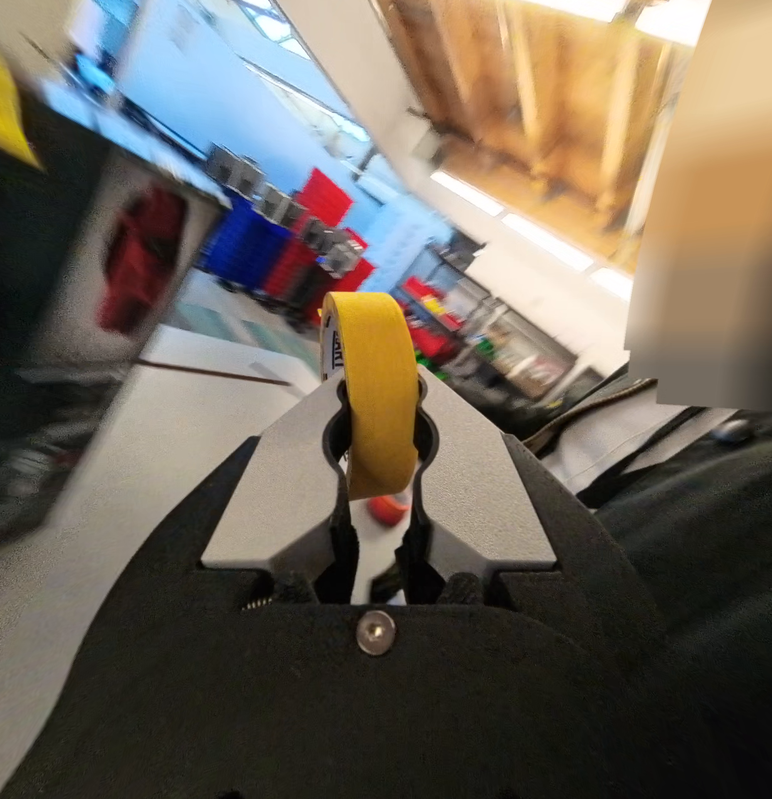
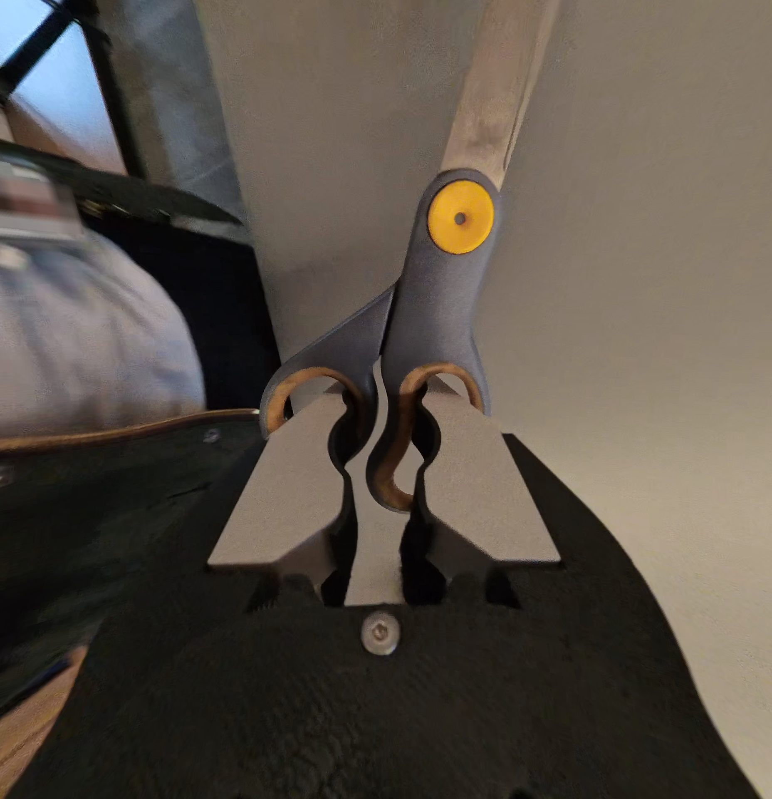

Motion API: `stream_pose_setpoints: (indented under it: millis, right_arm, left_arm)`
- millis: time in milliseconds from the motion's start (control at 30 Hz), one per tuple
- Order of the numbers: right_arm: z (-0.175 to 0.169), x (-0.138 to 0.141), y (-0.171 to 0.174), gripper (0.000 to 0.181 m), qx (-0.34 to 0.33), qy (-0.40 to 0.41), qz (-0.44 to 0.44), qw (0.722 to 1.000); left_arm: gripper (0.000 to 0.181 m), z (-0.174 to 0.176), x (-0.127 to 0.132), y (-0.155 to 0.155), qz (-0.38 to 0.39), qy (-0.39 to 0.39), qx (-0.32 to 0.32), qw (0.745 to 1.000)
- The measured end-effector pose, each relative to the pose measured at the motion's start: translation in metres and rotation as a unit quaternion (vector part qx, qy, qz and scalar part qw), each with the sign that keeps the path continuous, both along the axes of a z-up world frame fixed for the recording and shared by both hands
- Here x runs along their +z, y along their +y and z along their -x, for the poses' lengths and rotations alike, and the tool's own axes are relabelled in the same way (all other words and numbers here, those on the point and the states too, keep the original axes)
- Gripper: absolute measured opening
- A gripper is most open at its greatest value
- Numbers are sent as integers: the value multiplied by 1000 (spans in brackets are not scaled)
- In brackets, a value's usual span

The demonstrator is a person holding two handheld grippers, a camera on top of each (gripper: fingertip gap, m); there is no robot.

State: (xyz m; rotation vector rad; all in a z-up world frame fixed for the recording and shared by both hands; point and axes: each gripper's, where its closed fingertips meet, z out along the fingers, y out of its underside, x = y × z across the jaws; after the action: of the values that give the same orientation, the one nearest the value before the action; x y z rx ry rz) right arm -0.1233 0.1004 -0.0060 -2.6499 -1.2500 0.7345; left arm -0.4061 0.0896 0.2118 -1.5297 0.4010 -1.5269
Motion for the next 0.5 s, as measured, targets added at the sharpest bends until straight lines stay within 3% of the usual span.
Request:
stream_pose_setpoints:
  millis: [67, 133, 233, 333, 433, 500]
  right_arm:
    - [-26, -66, -29, 18, -38, -22, 48, 998]
    - [-48, -118, -50, 19, -68, -60, 76, 993]
    - [-79, -164, -61, 22, -82, -123, 45, 988]
    - [-79, -162, -52, 20, -151, -70, 38, 985]
    - [-83, -150, -56, 46, -163, -33, 46, 985]
    - [-84, -127, -53, 51, -169, -6, 18, 985]
  left_arm:
    - [22, -23, -42, 7, 73, -50, -10, 996]
    - [22, -56, -100, 12, 155, -42, -31, 987]
    - [22, -107, -175, 13, 276, -35, -46, 959]
    - [22, -148, -206, 10, 330, -67, -44, 941]
    - [22, -180, -212, 5, 333, -71, -30, 940]
    - [22, -198, -212, -2, 320, -52, -28, 946]
